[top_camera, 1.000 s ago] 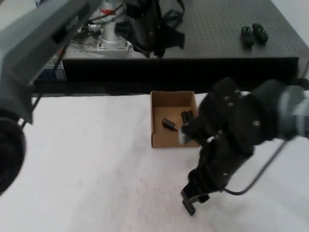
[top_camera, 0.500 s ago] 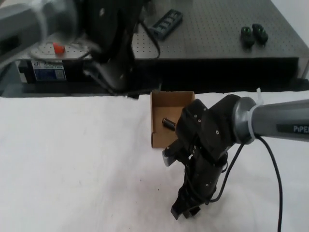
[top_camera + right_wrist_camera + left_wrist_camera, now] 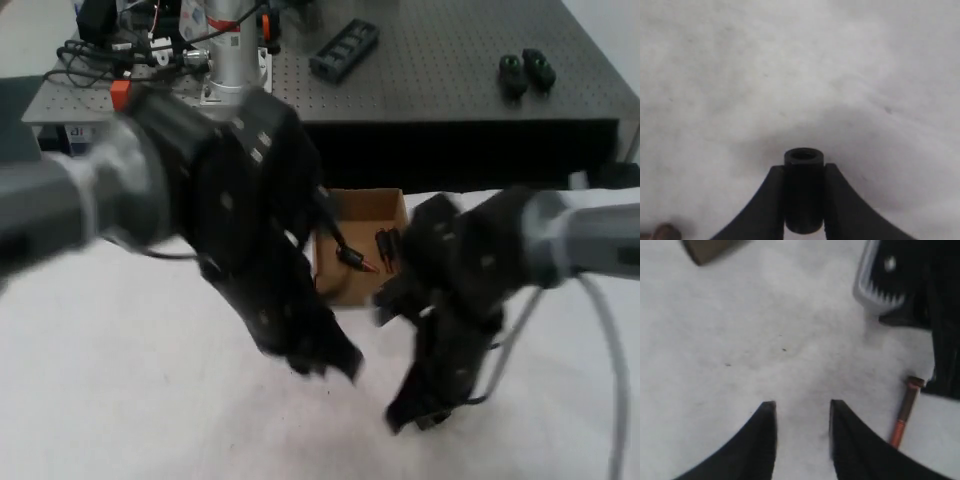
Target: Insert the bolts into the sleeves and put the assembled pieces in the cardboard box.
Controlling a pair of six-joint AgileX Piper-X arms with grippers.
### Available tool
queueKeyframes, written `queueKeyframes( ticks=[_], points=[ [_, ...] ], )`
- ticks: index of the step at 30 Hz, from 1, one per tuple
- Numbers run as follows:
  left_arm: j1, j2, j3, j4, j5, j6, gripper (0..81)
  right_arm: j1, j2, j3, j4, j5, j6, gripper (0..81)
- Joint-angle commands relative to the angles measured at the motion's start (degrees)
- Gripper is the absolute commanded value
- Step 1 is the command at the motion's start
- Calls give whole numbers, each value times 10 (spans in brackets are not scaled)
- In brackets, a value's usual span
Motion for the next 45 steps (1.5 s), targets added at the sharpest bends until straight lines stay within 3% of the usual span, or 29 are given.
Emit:
queueKeyframes(
  ticks=[1,5,10,16,25,27,31,34,40,45],
  points=[
    [0,-4,-3,-4,6,10,295,-26,-60,25,9,-15,-2,34],
    [-40,51,-16,-6,8,25,358,-86,-184,90,30,-24,9,34],
    [-77,114,-53,-4,3,30,359,-128,-323,151,34,-32,20,34],
    [-108,155,-84,7,2,44,358,-142,-408,175,64,-30,23,34],
    [-120,161,-82,22,-54,43,357,-142,-423,175,76,-30,23,34],
    [-120,164,-82,21,-54,43,323,-142,-425,175,79,-30,23,34],
    [-120,173,-82,21,-51,43,129,-142,-432,175,83,-30,23,34],
    [-120,181,-82,21,-24,40,43,-142,-440,175,87,-30,23,34],
    [-120,178,-85,19,-19,5,31,-142,-469,175,90,-30,23,34],
    [-110,105,-82,-19,-85,-50,1,-142,-531,178,103,-77,23,34]
  ],
)
